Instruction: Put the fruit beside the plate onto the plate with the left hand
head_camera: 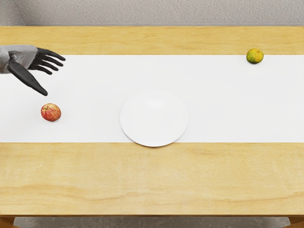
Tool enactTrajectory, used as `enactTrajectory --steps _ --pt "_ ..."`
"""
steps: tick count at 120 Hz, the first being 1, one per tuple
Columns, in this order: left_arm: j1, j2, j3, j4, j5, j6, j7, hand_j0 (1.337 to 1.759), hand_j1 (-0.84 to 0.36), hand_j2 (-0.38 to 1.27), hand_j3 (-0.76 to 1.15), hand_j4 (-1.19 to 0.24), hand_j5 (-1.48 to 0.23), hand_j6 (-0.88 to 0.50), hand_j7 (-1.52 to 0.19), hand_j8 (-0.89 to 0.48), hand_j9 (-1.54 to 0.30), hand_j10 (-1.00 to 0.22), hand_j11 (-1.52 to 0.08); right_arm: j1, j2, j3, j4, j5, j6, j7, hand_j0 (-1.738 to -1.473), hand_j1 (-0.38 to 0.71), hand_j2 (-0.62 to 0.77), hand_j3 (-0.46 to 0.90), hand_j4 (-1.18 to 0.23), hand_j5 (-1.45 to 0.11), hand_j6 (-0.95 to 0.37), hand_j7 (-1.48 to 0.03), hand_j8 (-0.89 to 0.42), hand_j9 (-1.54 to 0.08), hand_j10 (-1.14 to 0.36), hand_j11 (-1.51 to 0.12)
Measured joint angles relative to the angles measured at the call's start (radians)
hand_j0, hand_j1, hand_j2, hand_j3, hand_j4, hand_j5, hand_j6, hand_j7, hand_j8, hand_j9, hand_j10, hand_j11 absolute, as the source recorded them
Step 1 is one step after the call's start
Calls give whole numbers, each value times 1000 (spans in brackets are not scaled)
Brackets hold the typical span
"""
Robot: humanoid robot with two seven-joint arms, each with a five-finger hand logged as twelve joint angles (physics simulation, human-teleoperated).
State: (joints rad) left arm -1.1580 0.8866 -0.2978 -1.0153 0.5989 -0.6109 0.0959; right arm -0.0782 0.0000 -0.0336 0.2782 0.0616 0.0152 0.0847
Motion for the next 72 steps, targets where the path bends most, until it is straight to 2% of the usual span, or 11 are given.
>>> enactTrajectory --steps 17,22,32,36,42,49,59,72 --pt "-1 1 -8 -17 5 0 -3 1658 53 52 0 -252 -324 -253 -324 -252 -324 -251 -323 -3 0 0 2 -1 0 0 -1658 -305 -7 0 -36 -47 -36 -47 -36 -47 -36 -47" --pt "-3 3 -8 -19 6 0 20 1658 53 52 0 -252 -324 -252 -324 -252 -323 -251 -323 -4 0 0 1 -1 0 0 -1658 -305 -7 0 -36 -47 -36 -47 -36 -47 -36 -47" --pt "-13 5 -10 -29 6 0 157 1658 53 52 0 -252 -324 -253 -324 -252 -324 -251 -323 -4 0 0 0 -1 -1 0 -1658 -305 -7 0 -36 -47 -36 -47 -36 -47 -36 -47" --pt "-13 40 -11 -48 7 0 215 1658 52 51 0 -253 -324 -253 -324 -253 -324 -252 -324 -5 0 0 0 -1 -1 0 -1658 -305 -7 0 -36 -47 -36 -47 -36 -47 -36 -47" --pt "-31 158 -14 -139 10 0 305 1658 52 52 0 -254 -325 -255 -324 -254 -324 -253 -324 -5 0 0 0 -1 -1 0 -1658 -305 -7 0 -36 -47 -36 -47 -36 -47 -36 -47" --pt "-47 168 -16 -249 12 -1 395 1658 53 52 0 -253 -325 -254 -324 -254 -324 -253 -324 -5 0 0 0 -1 -1 0 -1658 -305 -7 0 -36 -47 -36 -47 -36 -47 -36 -47" --pt "-70 169 -31 -350 23 -1 461 1658 53 52 0 -254 -325 -255 -325 -255 -324 -253 -324 -5 0 0 0 0 -1 0 -1658 -305 -7 0 -36 -47 -36 -47 -36 -47 -36 -47" --pt "-84 142 -46 -459 132 -1 496 1658 52 52 0 -255 -325 -256 -325 -256 -325 -254 -325 -5 0 0 -1 -1 -1 0 -1658 -305 -7 0 -36 -47 -36 -47 -36 -47 -36 -47"
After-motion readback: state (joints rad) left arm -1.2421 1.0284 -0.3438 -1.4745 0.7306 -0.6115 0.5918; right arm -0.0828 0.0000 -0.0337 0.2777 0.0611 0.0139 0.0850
